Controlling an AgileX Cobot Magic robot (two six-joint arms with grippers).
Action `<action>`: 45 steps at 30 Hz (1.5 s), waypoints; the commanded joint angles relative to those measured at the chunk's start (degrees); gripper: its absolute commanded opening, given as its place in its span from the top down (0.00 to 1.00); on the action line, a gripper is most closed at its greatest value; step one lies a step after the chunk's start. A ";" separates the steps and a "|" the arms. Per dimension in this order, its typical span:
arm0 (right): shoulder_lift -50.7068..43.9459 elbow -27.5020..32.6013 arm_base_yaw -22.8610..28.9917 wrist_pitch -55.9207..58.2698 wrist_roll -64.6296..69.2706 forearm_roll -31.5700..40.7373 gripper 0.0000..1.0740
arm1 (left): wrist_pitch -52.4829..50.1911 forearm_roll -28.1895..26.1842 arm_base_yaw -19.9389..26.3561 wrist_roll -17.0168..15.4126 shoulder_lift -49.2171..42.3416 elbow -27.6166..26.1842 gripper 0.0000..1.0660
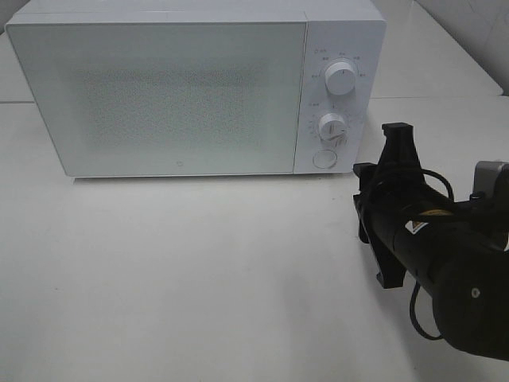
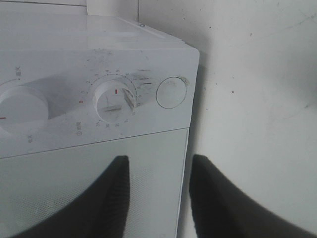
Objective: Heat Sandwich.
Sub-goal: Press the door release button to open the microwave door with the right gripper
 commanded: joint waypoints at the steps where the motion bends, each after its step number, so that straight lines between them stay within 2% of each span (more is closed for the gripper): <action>1: -0.17 -0.57 0.23 0.34 3.15 -0.69 0.79 | -0.57 0.00 0.17 0.00 -0.52 0.06 0.08; 2: -0.17 -0.57 0.23 0.34 3.15 -0.69 0.79 | -0.57 0.00 0.17 0.00 -0.52 0.06 0.08; 5: -0.17 -0.57 0.23 0.34 4.41 -0.69 0.94 | -0.57 0.00 0.17 0.00 -0.52 0.06 0.08; 8: -0.17 -0.57 0.23 0.29 4.53 -0.69 1.00 | -0.57 0.00 0.17 0.00 -0.52 0.06 0.08; 17: 0.34 -0.57 0.06 0.11 6.36 -0.92 1.00 | -0.57 0.00 0.17 0.00 -0.52 0.06 0.08; 25: 4.81 -2.12 0.00 -0.63 10.71 -3.55 1.00 | -0.57 0.00 0.17 0.00 -0.52 0.06 0.08; 45: 13.92 -12.09 -9.51 1.09 13.24 -15.81 1.00 | -0.57 0.00 0.17 0.00 -0.52 0.06 0.08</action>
